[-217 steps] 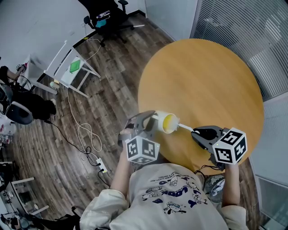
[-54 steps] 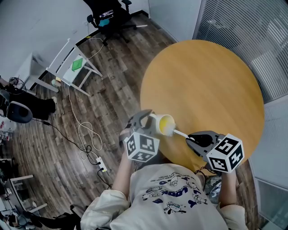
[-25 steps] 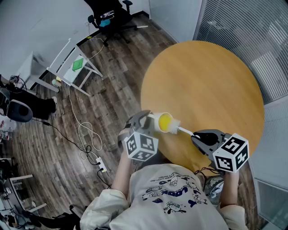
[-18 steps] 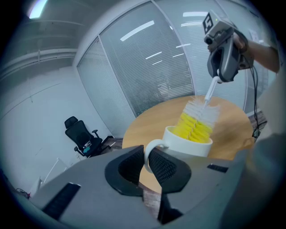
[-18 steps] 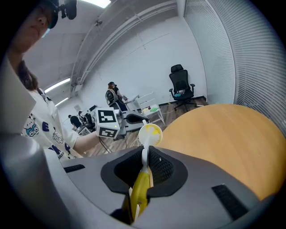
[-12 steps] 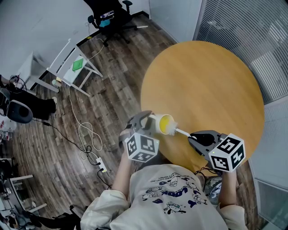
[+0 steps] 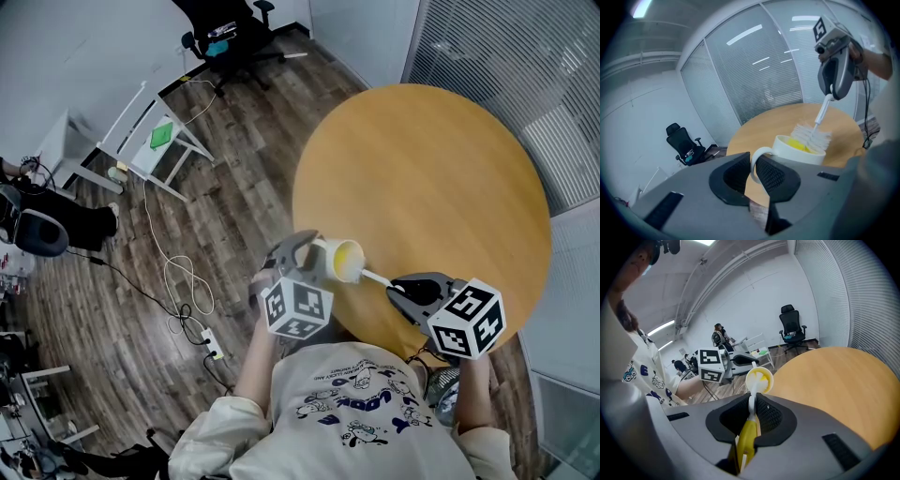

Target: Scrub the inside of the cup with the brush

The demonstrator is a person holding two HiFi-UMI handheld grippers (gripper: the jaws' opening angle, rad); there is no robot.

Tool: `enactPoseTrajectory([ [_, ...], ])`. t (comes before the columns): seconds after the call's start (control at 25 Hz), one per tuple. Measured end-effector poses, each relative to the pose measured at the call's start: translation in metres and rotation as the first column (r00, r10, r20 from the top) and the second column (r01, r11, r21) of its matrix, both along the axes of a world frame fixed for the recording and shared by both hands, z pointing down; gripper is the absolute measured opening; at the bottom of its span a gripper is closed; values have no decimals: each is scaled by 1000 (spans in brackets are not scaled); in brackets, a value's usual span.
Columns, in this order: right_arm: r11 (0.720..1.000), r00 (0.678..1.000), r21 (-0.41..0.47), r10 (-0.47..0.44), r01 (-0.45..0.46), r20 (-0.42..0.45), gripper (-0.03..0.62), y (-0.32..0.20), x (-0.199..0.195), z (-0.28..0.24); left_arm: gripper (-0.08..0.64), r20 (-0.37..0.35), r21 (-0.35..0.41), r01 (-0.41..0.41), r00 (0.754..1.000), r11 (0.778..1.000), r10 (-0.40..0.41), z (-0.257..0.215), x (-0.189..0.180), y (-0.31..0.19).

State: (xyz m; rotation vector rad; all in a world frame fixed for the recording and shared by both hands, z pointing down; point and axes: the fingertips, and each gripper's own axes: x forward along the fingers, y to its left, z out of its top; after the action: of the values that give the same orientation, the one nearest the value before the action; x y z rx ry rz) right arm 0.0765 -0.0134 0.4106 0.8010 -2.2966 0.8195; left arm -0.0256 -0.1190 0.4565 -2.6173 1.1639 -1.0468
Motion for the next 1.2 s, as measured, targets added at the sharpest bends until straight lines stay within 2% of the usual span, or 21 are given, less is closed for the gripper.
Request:
enactPoseTrajectory([
  [0.28, 1000, 999, -16, -1, 0, -41, 48, -4, 4, 3, 38, 12, -22, -1, 1000, 1000, 1, 4, -5, -4],
  [0.64, 1000, 999, -4, 6, -6, -47, 48, -3, 8, -1, 38, 30, -25, 12, 999, 1000, -11, 8, -15, -4],
  [1.04, 1000, 1000, 2, 22, -22, -13, 48, -2, 11, -8, 38, 49, -33, 47, 998, 998, -46, 16, -31, -7],
  [1.2, 1000, 1000, 8, 25, -25, 8, 48, -1, 12, -9, 38, 36, -38, 71, 997, 997, -69, 21, -36, -9],
])
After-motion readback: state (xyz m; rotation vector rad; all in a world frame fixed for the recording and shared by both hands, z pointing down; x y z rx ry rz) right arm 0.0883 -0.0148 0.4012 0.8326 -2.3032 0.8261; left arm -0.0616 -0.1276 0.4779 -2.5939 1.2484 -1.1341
